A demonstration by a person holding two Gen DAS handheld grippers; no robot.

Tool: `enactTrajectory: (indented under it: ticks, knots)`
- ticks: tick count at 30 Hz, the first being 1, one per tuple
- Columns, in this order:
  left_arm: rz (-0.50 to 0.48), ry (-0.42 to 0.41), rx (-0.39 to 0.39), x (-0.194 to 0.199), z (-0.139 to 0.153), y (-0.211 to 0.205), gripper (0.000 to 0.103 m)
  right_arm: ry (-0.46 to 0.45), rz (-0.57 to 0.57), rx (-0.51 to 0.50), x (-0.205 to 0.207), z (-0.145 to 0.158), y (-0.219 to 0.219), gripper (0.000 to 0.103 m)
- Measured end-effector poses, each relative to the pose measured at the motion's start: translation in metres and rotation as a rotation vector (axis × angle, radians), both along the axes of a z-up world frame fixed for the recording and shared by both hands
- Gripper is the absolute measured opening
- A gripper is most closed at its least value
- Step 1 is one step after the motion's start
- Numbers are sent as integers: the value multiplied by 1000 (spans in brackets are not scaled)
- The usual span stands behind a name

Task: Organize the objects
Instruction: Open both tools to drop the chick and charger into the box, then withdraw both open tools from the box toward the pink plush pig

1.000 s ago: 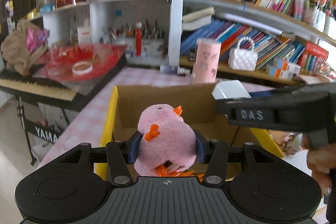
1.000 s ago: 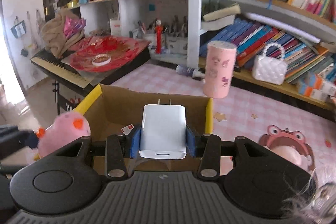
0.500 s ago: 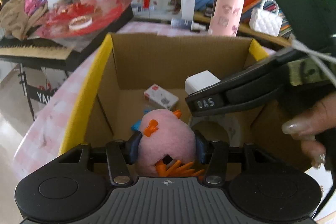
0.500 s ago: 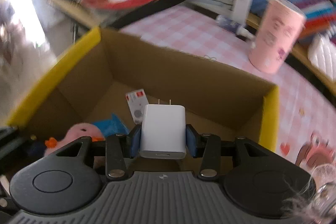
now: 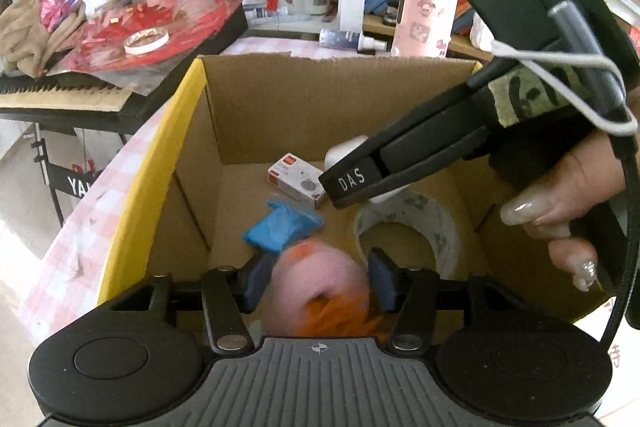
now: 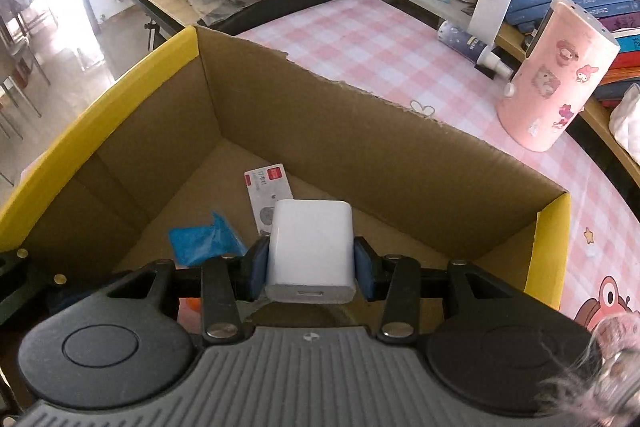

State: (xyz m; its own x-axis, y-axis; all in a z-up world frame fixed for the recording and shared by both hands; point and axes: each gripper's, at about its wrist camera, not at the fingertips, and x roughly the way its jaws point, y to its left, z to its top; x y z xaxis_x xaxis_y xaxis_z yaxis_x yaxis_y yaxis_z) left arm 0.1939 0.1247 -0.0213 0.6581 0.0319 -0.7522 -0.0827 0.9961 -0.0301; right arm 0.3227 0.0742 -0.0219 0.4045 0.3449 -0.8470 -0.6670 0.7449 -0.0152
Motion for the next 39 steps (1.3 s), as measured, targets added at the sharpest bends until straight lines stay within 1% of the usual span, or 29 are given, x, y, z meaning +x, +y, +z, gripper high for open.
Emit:
enactTrajectory:
  ticks: [2,6,8,11,12,18,21,22,24,26,29,32,35,39]
  knots:
    - [4,-23,10,-3,4,-1,65,-26,-2,2,-4,4,-1,51]
    - [5,-78,19,-12,17,-1,67,-70,-25,36,-12,22,-7,54]
    - [7,-116,23,-20,25,-1,71,-108,-42,62,-19,34,-13,58]
    - [13,-173,27,-32,38,1,75,-182,-76,121,-37,54,-26,61]
    - [14,-190,26,-36,42,2,78,-209,-90,143,-45,61,-32,61]
    - [49,-277,30,-69,60,12,84,-356,-215,232,-89,90,-66,63]
    - [72,-310,29,-88,66,17,86,-421,-280,259,-114,98,-80,65]
    - [80,-324,34,-95,68,19,86,-443,-301,265,-123,100,-85,67]
    - [95,-348,47,-109,70,21,88,-487,-348,270,-143,101,-92,70]
    - [101,-362,58,-121,70,23,88,-516,-382,264,-162,98,-98,70]
    - [103,-354,66,-138,66,26,88,-523,-425,251,-187,88,-102,70]
    - [107,-332,75,-156,59,29,88,-495,-449,231,-212,74,-101,70]
    - [113,-313,86,-172,50,30,88,-464,-430,188,-236,57,-97,70]
    - [109,-279,91,-190,39,29,88,-422,-403,159,-266,40,-92,70]
